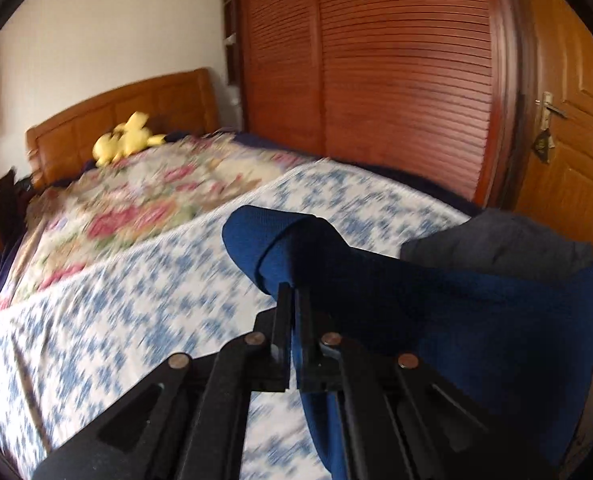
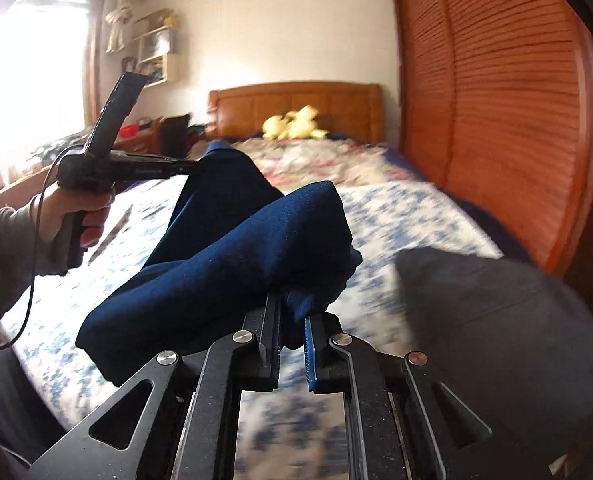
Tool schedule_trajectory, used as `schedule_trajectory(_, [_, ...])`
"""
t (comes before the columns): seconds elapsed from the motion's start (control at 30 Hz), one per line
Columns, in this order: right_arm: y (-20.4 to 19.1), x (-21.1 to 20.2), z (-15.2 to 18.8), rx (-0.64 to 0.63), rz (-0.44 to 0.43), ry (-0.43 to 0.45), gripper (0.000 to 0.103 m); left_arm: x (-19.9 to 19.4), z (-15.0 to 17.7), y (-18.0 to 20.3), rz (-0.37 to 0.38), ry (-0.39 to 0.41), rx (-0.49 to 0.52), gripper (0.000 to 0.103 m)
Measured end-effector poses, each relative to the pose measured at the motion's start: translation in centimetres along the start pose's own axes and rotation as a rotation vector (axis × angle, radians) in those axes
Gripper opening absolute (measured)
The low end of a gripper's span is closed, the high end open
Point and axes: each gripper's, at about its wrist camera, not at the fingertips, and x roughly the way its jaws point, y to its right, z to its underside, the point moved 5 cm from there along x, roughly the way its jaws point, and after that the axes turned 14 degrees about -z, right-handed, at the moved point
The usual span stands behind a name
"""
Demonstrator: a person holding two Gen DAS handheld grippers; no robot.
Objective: Fold large clothes
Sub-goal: 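Carry the blazer with the right tool onto the folded grey garment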
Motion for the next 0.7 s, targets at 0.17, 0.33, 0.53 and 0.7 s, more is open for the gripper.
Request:
schedule_trajectory(0.17, [5.1, -4.3, -2.7, -0.048, 0.126, 0.029, 0.006, -0.6, -6.3, 7.3, 0.064, 0.089, 0.034, 0.0])
schedule_trajectory(0.33, [10.2, -9.5, -4.1, -0.039, 0.251, 0.075, 0.006, -0.2, -9.2, 13.7, 0.15, 0.108, 0.03, 0.0])
schedule_trajectory(0.53, [15.8, -15.5, -2.0, -0.009, 0.399, 0.088, 0.006, 1.5, -9.8, 22.7, 0.246, 0.109, 0.041, 0.0])
schedule_trajectory(0.7, [19.9, -16.9, 2.3, 0.089, 0.482, 0.051, 0.006, 3.3, -8.6, 28.8, 0.283, 0.049, 0.101, 0.0])
